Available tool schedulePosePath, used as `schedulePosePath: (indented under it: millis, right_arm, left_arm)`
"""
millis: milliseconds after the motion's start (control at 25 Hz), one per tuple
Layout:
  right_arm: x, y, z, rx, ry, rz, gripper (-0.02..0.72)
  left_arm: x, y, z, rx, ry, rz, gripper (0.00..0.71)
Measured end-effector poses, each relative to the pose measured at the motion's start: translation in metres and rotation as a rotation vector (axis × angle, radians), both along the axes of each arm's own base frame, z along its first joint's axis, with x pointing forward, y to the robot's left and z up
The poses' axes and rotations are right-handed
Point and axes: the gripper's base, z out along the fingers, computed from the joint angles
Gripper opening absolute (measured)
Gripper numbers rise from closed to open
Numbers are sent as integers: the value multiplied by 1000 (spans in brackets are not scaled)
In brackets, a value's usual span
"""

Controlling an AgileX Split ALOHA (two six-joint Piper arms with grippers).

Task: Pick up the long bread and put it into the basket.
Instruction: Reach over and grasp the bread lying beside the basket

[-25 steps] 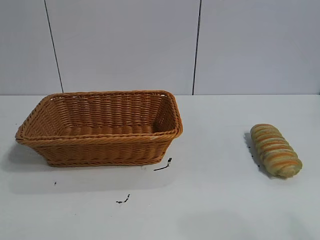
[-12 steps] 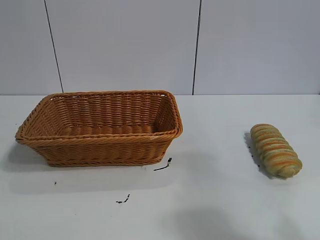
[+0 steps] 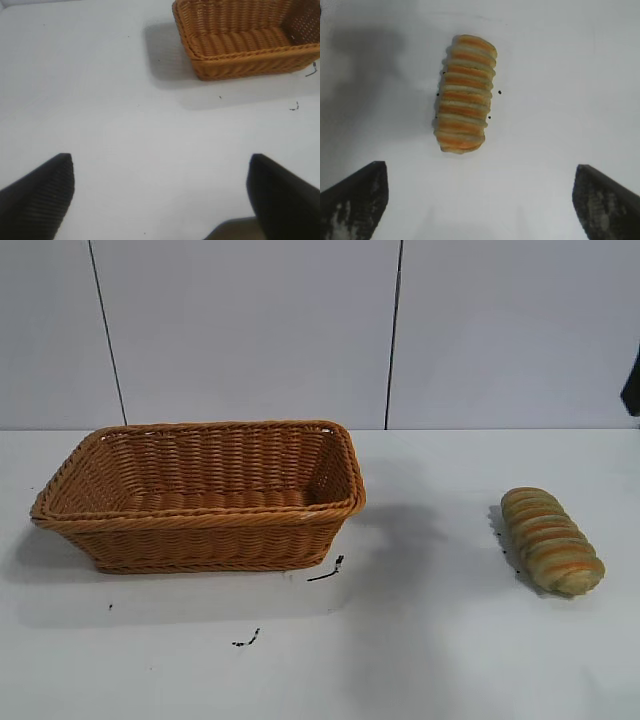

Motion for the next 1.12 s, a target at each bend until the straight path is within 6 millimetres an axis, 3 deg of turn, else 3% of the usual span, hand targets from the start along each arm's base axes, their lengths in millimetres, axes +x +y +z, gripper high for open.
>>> schedulePosePath:
  millis: [360,600,840,920,1080,1120]
  right_arm:
    - [54,-1,-63,-8,83,-62,693]
    - [60,-1,-100,-23,159,-58,693]
    - [61,-2,-112,-40,182,-48,684]
    - [61,-2,-112,-40,183,-48,586]
    - [59,-2,-112,-44,200,-50,281]
    - [59,-2,-112,-44,204,-50,236]
  left_arm:
    - [0,0,0,0,0,0,696]
    - [0,0,0,0,0,0,696]
    - [0,0,0,0,0,0,696]
    - [0,0,0,0,0,0,696]
    - [0,0,0,0,0,0,696]
    - [0,0,0,0,0,0,696]
